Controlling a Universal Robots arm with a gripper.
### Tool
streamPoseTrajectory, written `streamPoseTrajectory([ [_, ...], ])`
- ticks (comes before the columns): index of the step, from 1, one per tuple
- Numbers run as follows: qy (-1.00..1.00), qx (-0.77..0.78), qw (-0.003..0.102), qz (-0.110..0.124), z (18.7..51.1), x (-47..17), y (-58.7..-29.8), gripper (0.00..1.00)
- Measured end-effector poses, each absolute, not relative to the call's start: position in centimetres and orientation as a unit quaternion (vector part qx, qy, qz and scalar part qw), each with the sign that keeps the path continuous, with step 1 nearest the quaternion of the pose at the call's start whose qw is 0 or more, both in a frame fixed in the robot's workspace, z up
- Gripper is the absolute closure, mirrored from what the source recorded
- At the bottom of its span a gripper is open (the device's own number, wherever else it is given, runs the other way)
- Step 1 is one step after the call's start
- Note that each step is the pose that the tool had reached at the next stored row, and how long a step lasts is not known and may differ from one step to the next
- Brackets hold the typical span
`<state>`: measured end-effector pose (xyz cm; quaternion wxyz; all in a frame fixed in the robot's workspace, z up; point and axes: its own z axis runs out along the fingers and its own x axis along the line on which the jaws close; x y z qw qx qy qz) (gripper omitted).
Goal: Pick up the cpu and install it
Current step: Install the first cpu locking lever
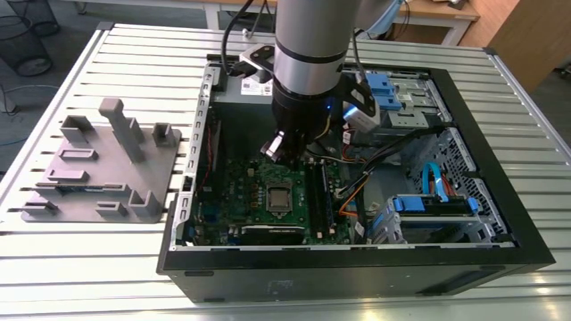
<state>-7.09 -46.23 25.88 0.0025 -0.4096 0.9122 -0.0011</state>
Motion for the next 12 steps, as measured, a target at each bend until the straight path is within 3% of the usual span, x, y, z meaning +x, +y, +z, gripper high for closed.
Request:
streamPoseTrajectory([
  [12, 0.912, -0.410, 0.002, -0.001, 25.87, -6.09, -45.48, 0.89],
])
